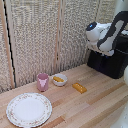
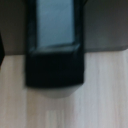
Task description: Please go towards the air fryer and gently seize its handle using your gripper. Slowly reveal the interior of the air fryer by pulling the handle outward. Head to the bowl filled with hot dogs and firmly but gently grasp it. Carefully place it inside the now-open air fryer.
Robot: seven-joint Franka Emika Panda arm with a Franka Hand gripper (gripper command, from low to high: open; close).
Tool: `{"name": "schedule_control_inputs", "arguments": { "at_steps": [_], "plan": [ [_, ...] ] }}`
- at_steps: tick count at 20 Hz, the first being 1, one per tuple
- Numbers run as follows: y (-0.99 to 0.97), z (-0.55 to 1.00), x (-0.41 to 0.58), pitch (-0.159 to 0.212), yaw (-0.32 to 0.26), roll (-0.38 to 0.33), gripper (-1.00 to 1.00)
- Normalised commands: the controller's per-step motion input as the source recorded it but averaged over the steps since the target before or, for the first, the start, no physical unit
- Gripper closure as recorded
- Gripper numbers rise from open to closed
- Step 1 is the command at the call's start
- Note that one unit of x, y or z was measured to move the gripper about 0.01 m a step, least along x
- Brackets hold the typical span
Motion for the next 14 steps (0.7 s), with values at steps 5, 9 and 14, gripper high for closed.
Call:
{"name": "schedule_control_inputs", "arguments": {
  "at_steps": [5, 9, 14],
  "plan": [
    [-0.30, -0.16, 0.179, 0.003, 0.079, -0.011, -1.00],
    [-0.15, -0.17, 0.154, 0.001, 0.027, -0.011, 1.00],
    [0.03, -0.03, 0.004, 0.007, -0.027, -0.007, 1.00]
  ]
}}
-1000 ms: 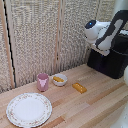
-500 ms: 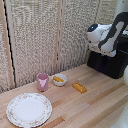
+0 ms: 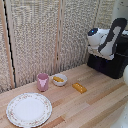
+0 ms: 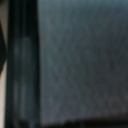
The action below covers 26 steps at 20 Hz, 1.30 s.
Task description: Please go towards the air fryer and gently seize its handle using your gripper. Slowly reveal the interior of the air fryer by pulling the handle outward. Head to the bowl filled with hot dogs and firmly but gently grasp it. Carefully place it inside the now-open air fryer.
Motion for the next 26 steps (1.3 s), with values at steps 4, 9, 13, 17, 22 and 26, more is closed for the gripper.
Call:
{"name": "schedule_control_inputs", "arguments": {
  "at_steps": [4, 9, 13, 17, 22, 26],
  "plan": [
    [-0.01, 0.18, -0.042, 0.055, 0.022, 0.020, 1.00],
    [0.00, 0.36, -0.115, 0.148, 0.096, 0.048, 1.00],
    [0.11, 0.48, -0.051, 0.189, 0.057, 0.111, 1.00],
    [0.36, 0.53, -0.061, 0.107, 0.000, 0.190, 1.00],
    [0.63, 0.62, -0.023, 0.043, -0.019, 0.121, 1.00],
    [0.81, 0.63, 0.000, 0.000, -0.053, 0.000, 1.00]
  ]
}}
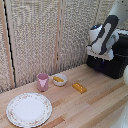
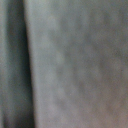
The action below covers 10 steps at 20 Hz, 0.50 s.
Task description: Please go towards the air fryer and gently seize its handle using your gripper. Slowly reveal the interior of the air fryer by pulling the handle outward. Head to the bowl filled with hot dogs and firmly but gently grasp it. Carefully place it inside the now-open air fryer.
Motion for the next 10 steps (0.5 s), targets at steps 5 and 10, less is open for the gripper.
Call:
{"name": "schedule_control_inputs", "arguments": {
  "at_steps": [5, 10],
  "plan": [
    [0.85, 0.53, 0.000, 0.000, -0.037, 0.000, 1.00],
    [0.84, 0.58, -0.053, -0.029, -0.045, 0.005, 1.00]
  ]
}}
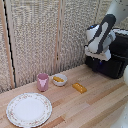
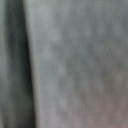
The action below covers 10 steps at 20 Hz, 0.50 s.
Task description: Please go towards the air fryer and gently seize its handle using your gripper. Slowly reveal the interior of the air fryer by pulling the handle outward. Head to the bowl filled with hot dogs and firmly but gently grasp it. Carefully place it inside the now-open air fryer.
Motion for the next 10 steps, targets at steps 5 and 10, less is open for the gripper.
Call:
{"name": "schedule_control_inputs", "arguments": {
  "at_steps": [5, 10],
  "plan": [
    [0.87, 0.58, -0.139, -0.066, -0.032, 0.001, 1.00],
    [0.86, 0.38, -0.142, -0.054, -0.045, 0.022, 1.00]
  ]
}}
